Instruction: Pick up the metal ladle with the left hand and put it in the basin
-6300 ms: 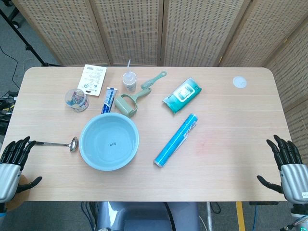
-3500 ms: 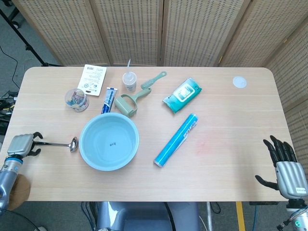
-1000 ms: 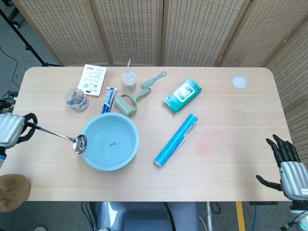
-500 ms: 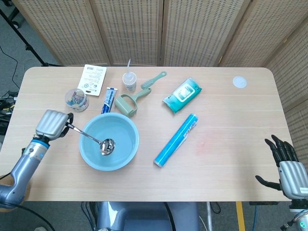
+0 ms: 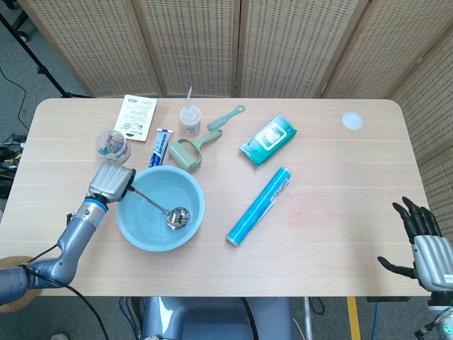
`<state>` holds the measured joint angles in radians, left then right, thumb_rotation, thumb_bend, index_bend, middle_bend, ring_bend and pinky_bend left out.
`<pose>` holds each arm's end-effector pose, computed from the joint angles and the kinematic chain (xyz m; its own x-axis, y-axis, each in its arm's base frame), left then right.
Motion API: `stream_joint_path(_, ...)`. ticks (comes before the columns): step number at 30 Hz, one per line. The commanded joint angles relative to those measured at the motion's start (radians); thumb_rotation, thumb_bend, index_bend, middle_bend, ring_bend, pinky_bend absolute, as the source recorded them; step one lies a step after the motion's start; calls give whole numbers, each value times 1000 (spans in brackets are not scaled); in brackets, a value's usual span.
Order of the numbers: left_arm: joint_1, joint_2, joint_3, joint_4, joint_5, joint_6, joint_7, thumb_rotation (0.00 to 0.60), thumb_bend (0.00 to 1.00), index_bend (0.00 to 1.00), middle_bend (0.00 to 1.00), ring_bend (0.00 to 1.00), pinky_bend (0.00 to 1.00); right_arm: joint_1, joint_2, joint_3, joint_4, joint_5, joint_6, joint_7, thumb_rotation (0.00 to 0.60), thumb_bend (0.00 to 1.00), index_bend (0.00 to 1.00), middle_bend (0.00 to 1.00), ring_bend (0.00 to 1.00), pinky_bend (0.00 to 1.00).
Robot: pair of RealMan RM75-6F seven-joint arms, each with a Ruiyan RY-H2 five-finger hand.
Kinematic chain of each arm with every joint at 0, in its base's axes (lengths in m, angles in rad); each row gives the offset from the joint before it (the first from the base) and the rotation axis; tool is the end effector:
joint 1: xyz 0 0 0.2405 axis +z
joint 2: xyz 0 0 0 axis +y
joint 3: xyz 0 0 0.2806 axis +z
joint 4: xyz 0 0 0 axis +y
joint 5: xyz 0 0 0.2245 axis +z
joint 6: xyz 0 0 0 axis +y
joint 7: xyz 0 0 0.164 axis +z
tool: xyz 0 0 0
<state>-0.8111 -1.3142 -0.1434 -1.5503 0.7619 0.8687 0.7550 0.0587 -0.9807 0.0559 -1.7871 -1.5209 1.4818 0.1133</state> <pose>-0.2104 0.4139 0.0339 0.7437 0.2814 0.6064 0.6679 -0.2729 -0.6924 -0.3119 -0.1947 0.1849 0.2552 -0.0149 0.9668 -0.9668 -0.0153 0.2550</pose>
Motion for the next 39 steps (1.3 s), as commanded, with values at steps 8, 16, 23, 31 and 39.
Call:
stream_joint_path(8,-107,-109,51,53,-203,54,191,600,612,856,948,876,960,0,6,4,0,7,0,16,600,0,0,0,0,0)
stream_joint_path(16,-154,-148,53,76,-282,98,250,600,614,856,948,876,960,1,13,10,2,16,-1,32,600,0,0,0,0,0)
stream_joint_path(23,-143,-113,33,43,-217,118,173,600,614,857,948,875,960,1,15,10,2,16,-2,36,600,0,0,0,0,0)
stream_joint_path(31,-83,24,29,-87,-46,158,27,600,614,858,948,876,960,-1,12,4,-3,4,1,26,600,0,0,0,0,0)
stream_joint_path(39,-46,124,33,-166,9,180,-34,600,612,858,948,875,960,-1,10,2,-8,-1,3,22,600,0,0,0,0,0)
